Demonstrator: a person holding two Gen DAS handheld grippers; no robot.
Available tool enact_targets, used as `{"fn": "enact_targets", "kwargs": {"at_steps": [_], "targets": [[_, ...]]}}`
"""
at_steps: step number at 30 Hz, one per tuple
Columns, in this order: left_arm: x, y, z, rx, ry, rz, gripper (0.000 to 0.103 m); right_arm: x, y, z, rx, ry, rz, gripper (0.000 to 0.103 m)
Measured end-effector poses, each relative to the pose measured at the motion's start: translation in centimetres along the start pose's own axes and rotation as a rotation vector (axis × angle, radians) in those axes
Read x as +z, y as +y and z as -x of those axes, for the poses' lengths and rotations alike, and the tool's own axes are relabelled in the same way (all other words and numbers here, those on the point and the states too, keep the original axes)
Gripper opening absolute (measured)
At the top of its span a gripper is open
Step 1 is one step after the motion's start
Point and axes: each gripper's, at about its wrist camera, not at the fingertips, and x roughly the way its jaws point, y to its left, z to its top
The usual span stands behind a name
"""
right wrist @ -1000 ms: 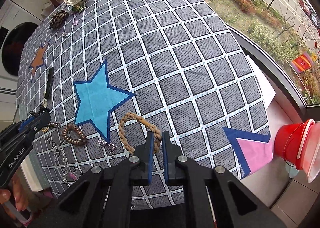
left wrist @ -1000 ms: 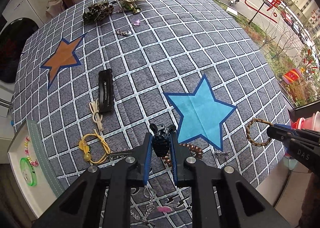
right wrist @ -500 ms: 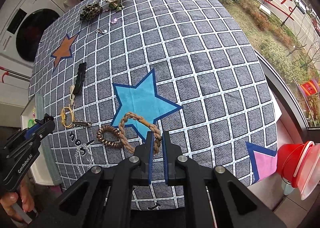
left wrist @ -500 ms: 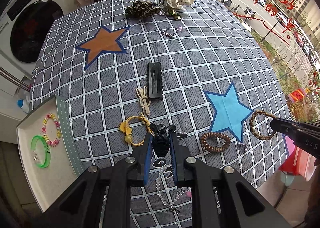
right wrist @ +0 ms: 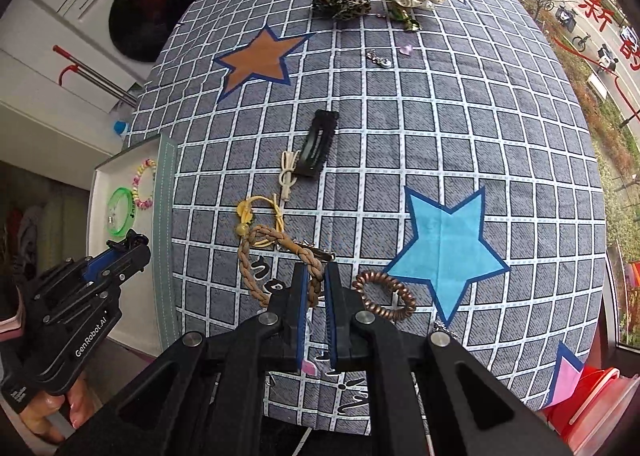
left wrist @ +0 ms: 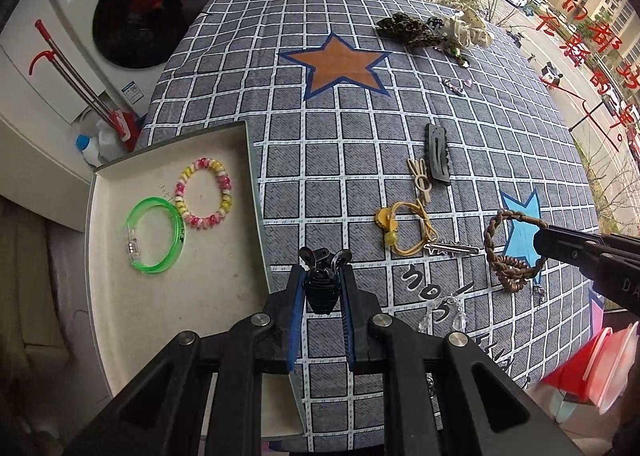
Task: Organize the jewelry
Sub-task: 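Release the braided bracelet into the tray with right while left carries the clip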
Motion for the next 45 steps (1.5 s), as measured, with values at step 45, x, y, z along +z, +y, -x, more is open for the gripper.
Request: {"fn": "enact_targets", "kwargs": {"at_steps": [45], "targets": [[-3.3, 17.3, -7.5, 0.173, 0.119, 0.282, 0.024, 3.5, 22.6, -15.6, -0.003, 0.244, 0.510, 0.010]]}}
